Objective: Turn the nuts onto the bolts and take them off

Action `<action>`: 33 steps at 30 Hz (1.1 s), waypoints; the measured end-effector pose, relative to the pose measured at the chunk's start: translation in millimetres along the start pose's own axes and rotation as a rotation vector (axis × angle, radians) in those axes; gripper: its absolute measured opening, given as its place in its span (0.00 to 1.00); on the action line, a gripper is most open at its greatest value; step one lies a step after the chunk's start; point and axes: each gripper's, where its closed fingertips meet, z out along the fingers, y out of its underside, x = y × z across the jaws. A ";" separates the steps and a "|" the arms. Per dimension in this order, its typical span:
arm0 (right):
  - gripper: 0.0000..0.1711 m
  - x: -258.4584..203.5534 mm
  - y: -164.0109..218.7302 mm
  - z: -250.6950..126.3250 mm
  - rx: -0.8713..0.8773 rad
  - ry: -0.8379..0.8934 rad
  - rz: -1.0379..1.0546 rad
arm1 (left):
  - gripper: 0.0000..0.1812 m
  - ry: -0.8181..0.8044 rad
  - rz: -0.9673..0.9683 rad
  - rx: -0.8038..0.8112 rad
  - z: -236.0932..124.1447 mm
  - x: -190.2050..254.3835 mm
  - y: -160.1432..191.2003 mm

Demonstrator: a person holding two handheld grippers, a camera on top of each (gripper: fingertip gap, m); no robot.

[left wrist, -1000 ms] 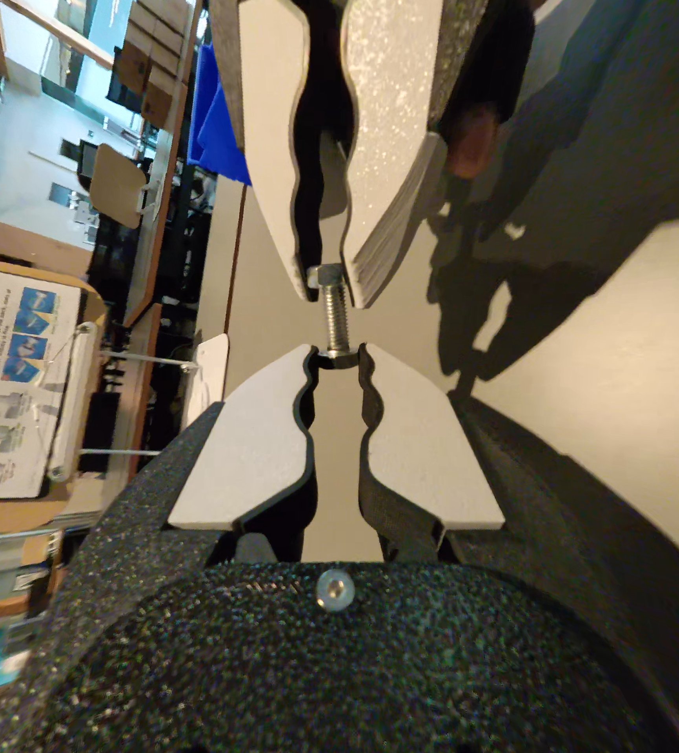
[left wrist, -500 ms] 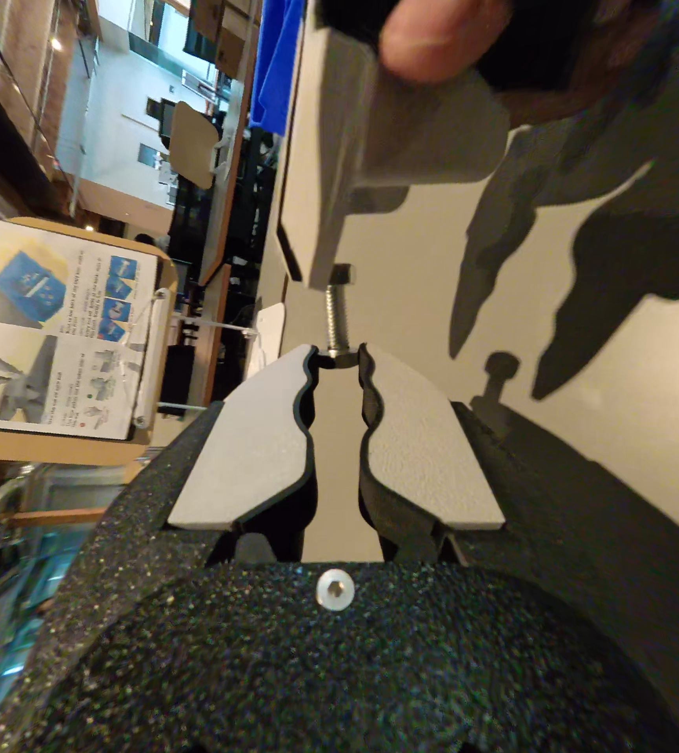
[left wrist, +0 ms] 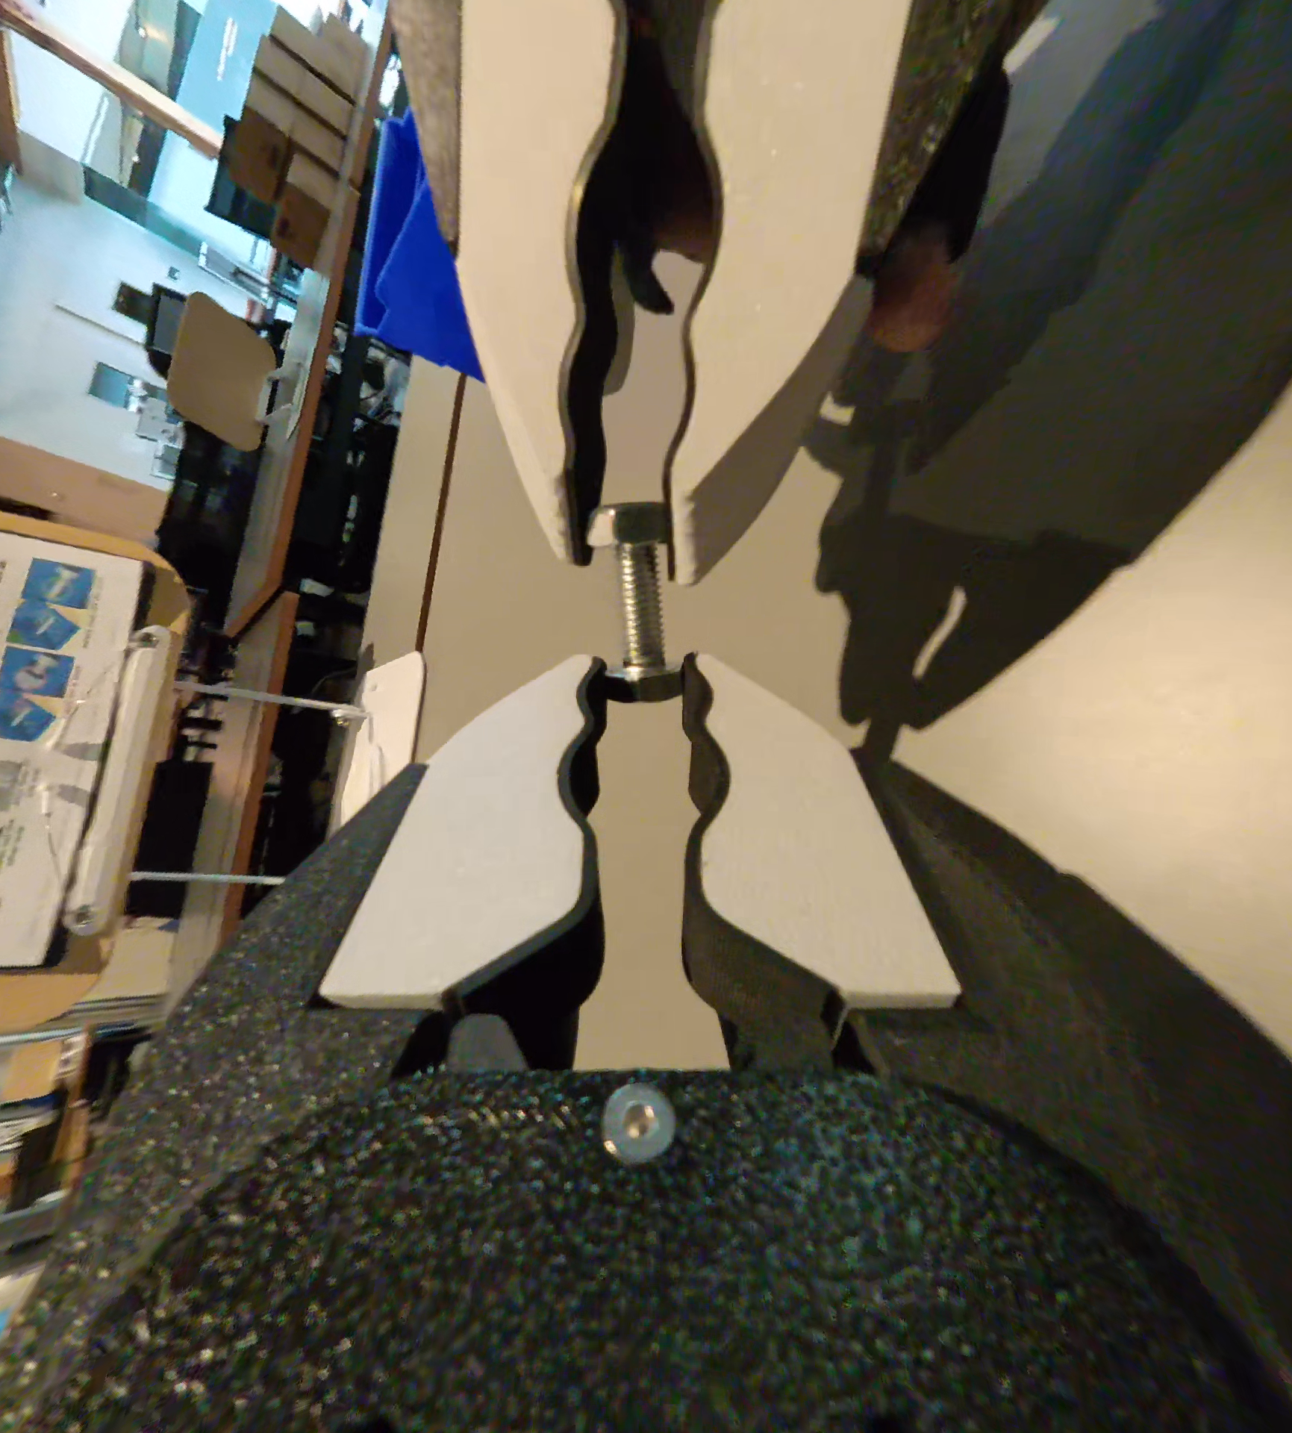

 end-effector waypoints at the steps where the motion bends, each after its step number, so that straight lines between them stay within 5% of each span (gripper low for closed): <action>1: 0.11 0.6 1.6 1.0 -0.013 -0.001 0.022 | 0.10 -0.020 0.026 -0.017 0.3 -1.3 1.3; 10: 0.12 16.1 1.0 8.9 0.166 -0.141 0.779 | 0.10 -0.196 0.144 -0.158 -0.5 -20.6 11.2; 14: 0.25 25.1 1.1 0.1 0.200 -0.076 0.622 | 0.10 -0.149 0.046 -0.115 0.0 -19.7 14.1; 19: 0.22 11.9 1.4 -3.3 0.104 -0.016 0.213 | 0.10 -0.079 -0.019 -0.059 -1.1 -15.4 14.2; 24: 0.12 -0.4 4.7 5.9 0.036 -0.016 0.104 | 0.10 -0.029 0.037 -0.024 -0.6 -3.9 4.5; 27: 0.11 0.4 6.1 8.0 0.013 -0.016 0.150 | 0.10 -0.061 0.073 -0.056 0.1 -6.0 6.6; 33: 0.11 11.7 1.3 13.9 0.093 -0.064 0.650 | 0.10 -0.193 0.117 -0.132 -2.0 -22.1 11.2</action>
